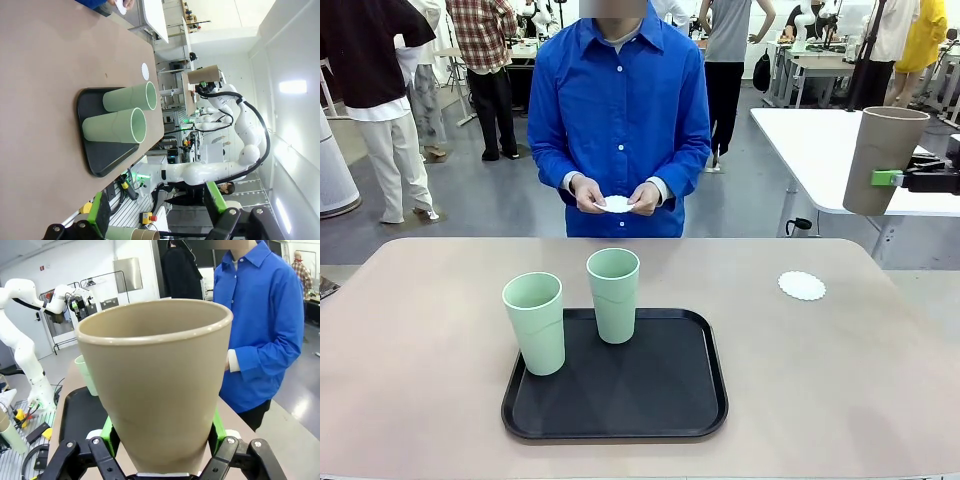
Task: Place coasters on the table and set cups on them.
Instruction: Pick up one Reusable plastic cup and place it on a coaster set by the human.
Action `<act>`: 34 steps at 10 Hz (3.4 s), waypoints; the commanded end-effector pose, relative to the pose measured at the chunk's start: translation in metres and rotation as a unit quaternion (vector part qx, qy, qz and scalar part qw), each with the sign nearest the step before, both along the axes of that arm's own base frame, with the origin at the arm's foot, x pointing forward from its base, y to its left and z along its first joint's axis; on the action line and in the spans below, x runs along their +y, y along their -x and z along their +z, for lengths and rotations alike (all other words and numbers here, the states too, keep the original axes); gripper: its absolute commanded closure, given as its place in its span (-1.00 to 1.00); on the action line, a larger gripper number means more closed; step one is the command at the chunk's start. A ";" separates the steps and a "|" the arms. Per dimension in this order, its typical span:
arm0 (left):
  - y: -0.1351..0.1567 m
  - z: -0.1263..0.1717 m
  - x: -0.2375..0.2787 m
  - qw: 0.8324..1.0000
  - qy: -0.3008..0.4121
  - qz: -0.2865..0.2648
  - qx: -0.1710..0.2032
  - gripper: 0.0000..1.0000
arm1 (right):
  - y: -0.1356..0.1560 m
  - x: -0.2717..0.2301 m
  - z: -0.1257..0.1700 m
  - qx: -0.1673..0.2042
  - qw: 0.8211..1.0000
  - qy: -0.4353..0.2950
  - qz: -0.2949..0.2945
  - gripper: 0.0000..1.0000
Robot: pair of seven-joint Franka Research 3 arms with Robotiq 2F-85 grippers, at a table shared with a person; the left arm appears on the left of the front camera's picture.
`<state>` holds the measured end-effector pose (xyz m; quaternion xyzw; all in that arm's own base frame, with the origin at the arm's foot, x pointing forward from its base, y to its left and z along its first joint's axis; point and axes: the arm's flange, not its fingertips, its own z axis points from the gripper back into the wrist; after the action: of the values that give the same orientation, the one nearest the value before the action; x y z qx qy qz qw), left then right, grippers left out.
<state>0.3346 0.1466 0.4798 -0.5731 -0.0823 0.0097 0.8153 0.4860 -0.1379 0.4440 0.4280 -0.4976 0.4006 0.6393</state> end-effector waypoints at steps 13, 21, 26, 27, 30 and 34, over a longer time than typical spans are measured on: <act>0.000 0.002 0.001 1.000 0.006 -0.001 -0.006 -1.00 | -0.107 0.028 -0.152 0.008 0.996 0.024 0.084 -0.68; 0.000 0.002 0.001 1.000 0.006 -0.001 -0.006 -1.00 | -0.099 0.025 -0.164 0.011 0.997 0.020 0.078 -0.68; 0.000 0.002 0.001 1.000 0.006 -0.001 -0.006 -1.00 | -0.092 0.036 -0.179 0.008 0.991 0.025 0.128 -0.68; 0.000 0.002 0.001 1.000 0.006 -0.001 -0.006 -1.00 | -0.091 0.038 -0.182 0.009 0.990 0.028 0.137 -0.68; 0.000 0.002 0.001 1.000 0.006 -0.001 -0.006 -1.00 | -0.091 0.036 -0.186 0.001 0.990 0.025 0.139 -0.68; 0.000 0.002 0.001 1.000 0.006 -0.001 -0.006 -1.00 | -0.094 0.032 -0.198 -0.025 0.986 0.010 0.164 -0.68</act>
<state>0.3345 0.1468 0.4797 -0.5731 -0.0822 0.0099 0.8153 0.5740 -0.1010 0.2490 0.4807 -0.4338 0.4973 0.5774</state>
